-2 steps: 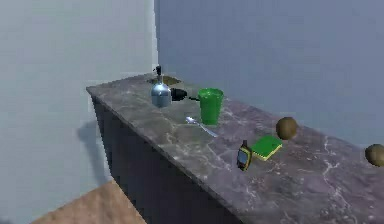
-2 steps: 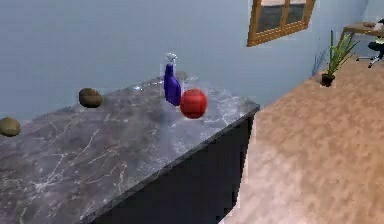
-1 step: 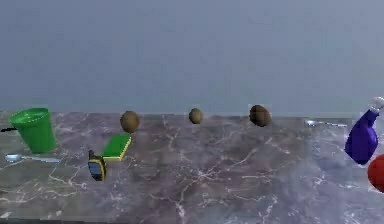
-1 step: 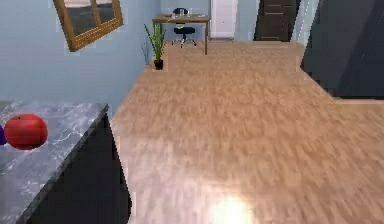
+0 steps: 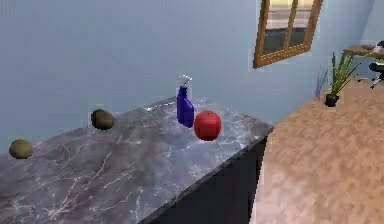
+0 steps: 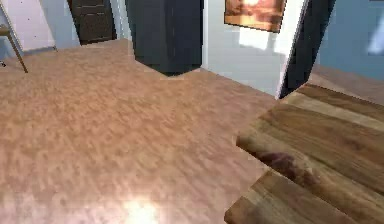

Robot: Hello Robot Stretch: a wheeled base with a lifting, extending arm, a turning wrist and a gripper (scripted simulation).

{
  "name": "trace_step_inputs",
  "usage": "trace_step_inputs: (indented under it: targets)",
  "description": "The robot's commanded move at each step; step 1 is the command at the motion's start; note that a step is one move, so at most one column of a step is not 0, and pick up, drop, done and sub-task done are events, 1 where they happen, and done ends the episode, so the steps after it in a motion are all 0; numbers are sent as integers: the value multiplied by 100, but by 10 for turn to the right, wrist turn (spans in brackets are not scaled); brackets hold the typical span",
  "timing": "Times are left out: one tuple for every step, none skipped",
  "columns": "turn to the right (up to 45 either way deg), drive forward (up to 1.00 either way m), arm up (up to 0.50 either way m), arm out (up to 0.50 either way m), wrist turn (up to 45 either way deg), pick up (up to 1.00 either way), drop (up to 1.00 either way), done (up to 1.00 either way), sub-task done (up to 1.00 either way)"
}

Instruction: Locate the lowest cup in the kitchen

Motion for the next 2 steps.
trace_step_inputs:
  targets:
    - [450, 0, 0, 0, 0, 0, 0, 0, 0]
    - [30, 0, 0, 0, 0, 0, 0, 0, 0]
